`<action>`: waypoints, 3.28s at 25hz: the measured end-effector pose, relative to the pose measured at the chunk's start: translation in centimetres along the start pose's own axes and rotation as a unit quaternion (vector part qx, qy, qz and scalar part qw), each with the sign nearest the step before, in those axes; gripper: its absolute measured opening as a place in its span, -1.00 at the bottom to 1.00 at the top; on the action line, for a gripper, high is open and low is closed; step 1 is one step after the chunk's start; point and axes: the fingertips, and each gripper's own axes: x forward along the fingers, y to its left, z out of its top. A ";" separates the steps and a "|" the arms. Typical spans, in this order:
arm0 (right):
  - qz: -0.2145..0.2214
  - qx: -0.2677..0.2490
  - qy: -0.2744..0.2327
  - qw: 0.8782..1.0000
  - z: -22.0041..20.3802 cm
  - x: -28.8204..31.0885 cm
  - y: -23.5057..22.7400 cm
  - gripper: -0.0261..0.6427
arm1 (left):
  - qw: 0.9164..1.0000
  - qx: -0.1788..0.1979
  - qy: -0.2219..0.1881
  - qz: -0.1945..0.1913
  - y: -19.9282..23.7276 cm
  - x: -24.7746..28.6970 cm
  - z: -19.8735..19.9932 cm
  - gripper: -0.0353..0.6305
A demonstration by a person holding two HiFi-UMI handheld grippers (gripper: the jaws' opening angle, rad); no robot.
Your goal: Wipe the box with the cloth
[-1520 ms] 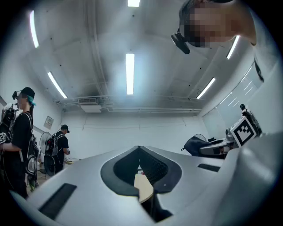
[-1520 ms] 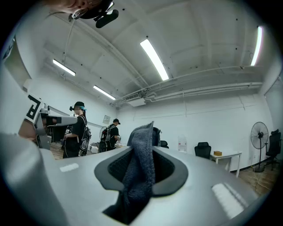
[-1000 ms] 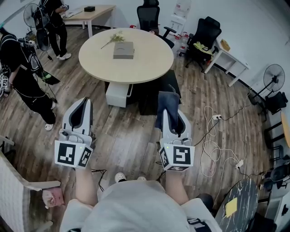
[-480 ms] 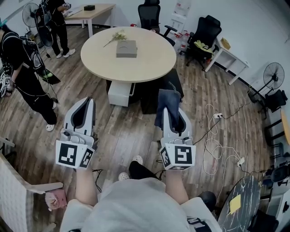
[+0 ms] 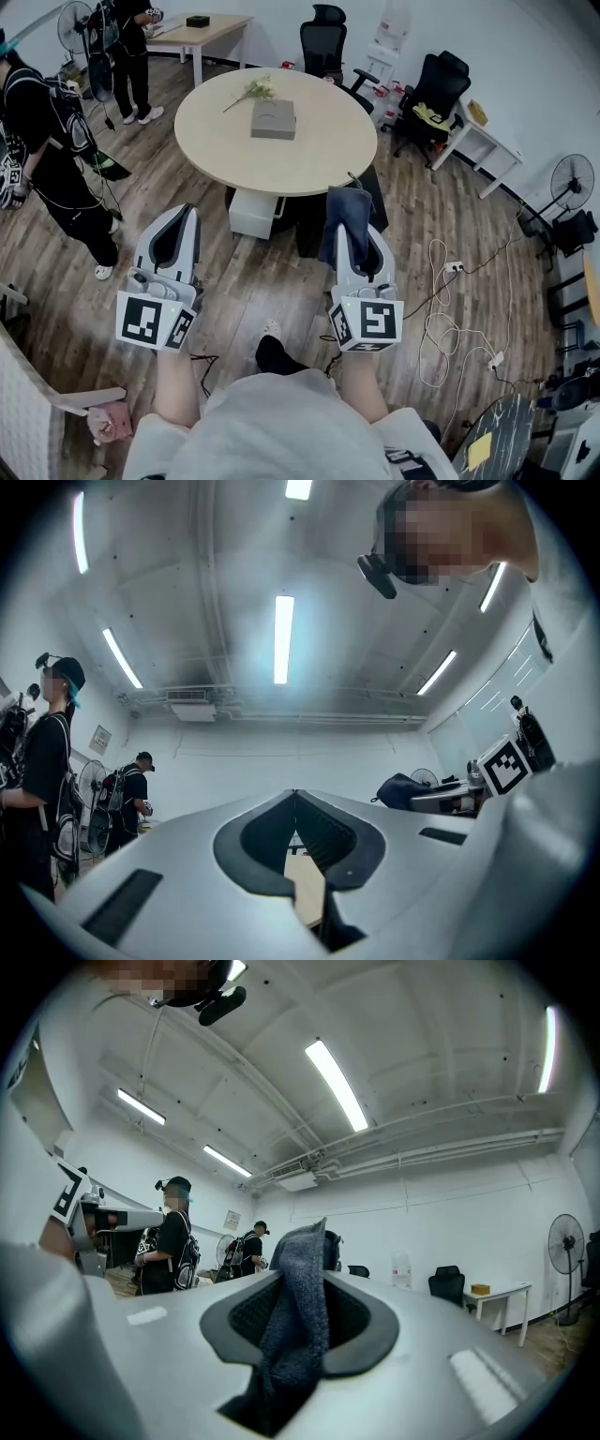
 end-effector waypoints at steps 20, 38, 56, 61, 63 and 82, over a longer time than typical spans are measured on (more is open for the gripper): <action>0.044 0.023 -0.012 0.999 -3.9 18.4 -6.6 -0.62 | 1.000 0.007 -0.010 0.022 5.7 16.8 -4.4 -0.87; 0.042 0.044 0.004 0.998 -8.1 24.7 -10.2 -0.62 | 1.000 -0.008 0.002 0.013 7.6 24.1 -8.3 -0.87; 0.012 0.034 -0.002 0.999 -9.2 38.0 -8.2 -0.62 | 1.000 -0.011 -0.003 -0.019 18.6 33.6 -10.9 -0.87; -0.007 0.030 0.003 1.000 -10.2 40.9 -8.0 -0.62 | 0.999 -0.018 -0.001 -0.033 21.4 36.0 -12.2 -0.87; -0.015 0.030 0.006 0.999 -10.7 42.2 -8.0 -0.62 | 0.999 -0.022 -0.001 -0.039 22.4 37.1 -12.8 -0.87; -0.050 0.023 0.019 0.998 -12.7 49.5 -5.0 -0.62 | 0.996 -0.047 -0.001 -0.078 30.5 41.8 -16.2 -0.87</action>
